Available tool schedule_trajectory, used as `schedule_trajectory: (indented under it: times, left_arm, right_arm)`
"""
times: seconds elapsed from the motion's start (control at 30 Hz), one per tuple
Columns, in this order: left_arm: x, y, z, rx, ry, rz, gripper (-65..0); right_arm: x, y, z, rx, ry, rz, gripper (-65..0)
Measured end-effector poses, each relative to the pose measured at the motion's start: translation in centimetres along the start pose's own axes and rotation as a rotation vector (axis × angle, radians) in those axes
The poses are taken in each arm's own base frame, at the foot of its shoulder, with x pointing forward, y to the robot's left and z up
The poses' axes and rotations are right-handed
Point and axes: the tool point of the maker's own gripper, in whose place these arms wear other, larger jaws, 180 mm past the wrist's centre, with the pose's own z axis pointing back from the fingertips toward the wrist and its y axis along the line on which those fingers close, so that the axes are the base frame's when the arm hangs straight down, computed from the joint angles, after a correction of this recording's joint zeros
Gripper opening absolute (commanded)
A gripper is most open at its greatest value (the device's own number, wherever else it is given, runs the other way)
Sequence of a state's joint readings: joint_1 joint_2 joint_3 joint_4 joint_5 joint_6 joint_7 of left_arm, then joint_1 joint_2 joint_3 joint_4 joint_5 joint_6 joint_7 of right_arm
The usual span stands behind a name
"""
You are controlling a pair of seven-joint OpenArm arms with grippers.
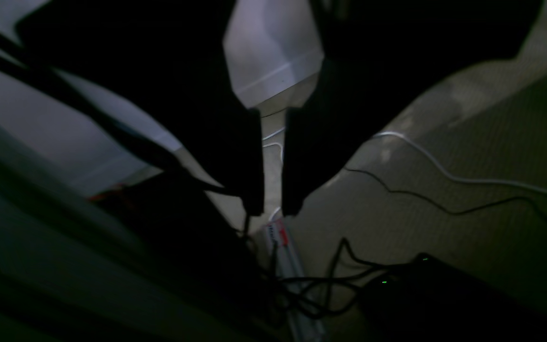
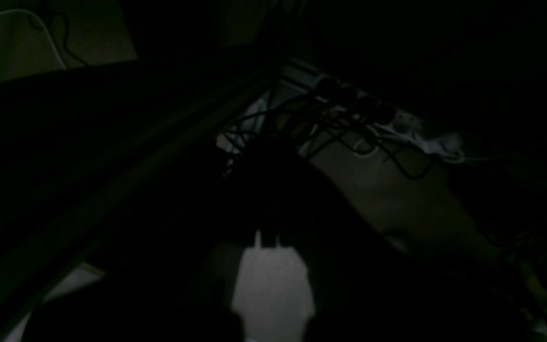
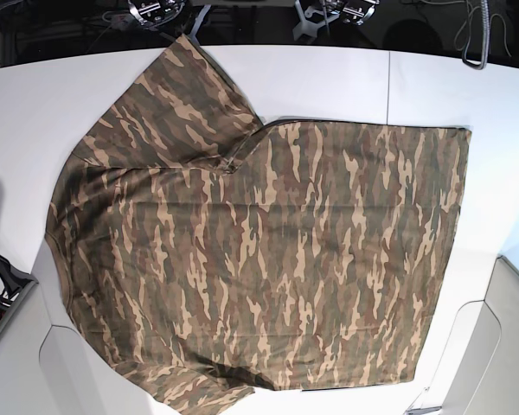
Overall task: Fold the T-shirt properly
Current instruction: 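Move both grippers out from rest toward the shirt's shoulder corners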
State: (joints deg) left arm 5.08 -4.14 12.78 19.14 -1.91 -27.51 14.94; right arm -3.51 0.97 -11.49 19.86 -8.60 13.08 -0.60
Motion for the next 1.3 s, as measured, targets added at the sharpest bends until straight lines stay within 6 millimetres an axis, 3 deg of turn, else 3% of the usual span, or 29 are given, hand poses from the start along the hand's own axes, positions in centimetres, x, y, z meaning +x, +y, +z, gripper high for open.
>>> schedule_trajectory:
  times: [0.6,0.97,1.13,1.3]
  left_arm:
    - [-0.6,-0.5,-0.2,-0.011,0.000,0.016,-54.9]
    - [-2.4,1.9,1.4,0.034,-0.064,0.020,-54.9]
    - [-2.5,1.4,2.2,0.030,-0.113,-0.009,-54.9]
    - [-4.4,1.2,3.1,0.038,-0.108,-0.003,-54.9]
  right_arm:
    - [0.0,0.9,0.1,0.053,-0.002,0.005,-63.9]
    - [-2.8,1.7,1.2,0.095,-0.004,0.017,-63.9]
    - [-3.7,1.2,2.6,0.125,-0.035,0.052,-64.0]
    - [-5.4,1.4,4.4,0.163,-0.050,0.084,-64.0]
